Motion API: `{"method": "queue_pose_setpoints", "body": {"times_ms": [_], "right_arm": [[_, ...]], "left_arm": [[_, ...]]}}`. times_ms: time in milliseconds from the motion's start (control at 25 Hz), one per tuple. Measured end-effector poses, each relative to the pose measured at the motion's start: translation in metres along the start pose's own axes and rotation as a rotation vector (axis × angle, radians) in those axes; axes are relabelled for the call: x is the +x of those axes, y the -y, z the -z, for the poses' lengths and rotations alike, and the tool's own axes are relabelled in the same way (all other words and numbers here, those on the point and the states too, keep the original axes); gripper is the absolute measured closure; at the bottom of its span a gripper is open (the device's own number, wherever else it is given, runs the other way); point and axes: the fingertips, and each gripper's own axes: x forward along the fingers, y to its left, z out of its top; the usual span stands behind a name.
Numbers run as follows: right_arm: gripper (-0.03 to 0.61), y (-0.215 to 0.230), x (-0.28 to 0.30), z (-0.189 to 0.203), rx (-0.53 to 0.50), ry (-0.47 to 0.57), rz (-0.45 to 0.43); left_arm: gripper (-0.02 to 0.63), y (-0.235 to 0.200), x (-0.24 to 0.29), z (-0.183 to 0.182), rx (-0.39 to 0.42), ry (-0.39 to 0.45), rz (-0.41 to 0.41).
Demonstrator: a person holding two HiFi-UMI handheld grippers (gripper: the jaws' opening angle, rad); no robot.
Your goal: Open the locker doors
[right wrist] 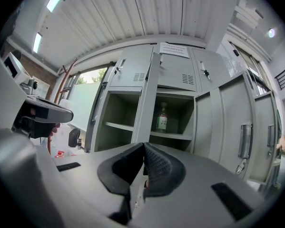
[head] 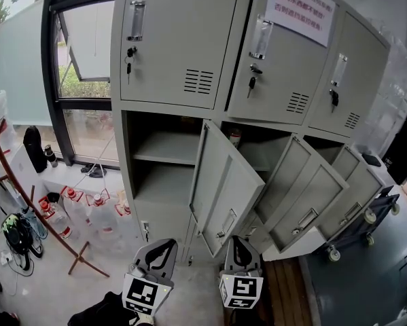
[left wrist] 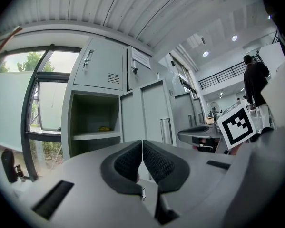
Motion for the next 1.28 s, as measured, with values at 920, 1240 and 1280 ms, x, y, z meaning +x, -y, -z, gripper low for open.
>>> {"method": "queue_pose_setpoints", "body": {"times_ms": [920,1240,1280], "right_arm": [[0.563,-0.109,-0.073,-0.009,0.027,0.046,-0.252],[0.564,-0.122,-0.086,-0.009,0.038,0.047,-0.287],[0.564,-0.124,-0.087,-0.009,0.038,0.048,-0.289]], "left_arm": [[0.588,-0.009,-0.111,0.009,-0.002,-0.011,-0.211],[0.588,-0.008,-0.135,0.012,-0.01,-0.015,-0.248],[0.588,-0.008,-0.137,0.012,-0.011,-0.014,-0.25]]}}
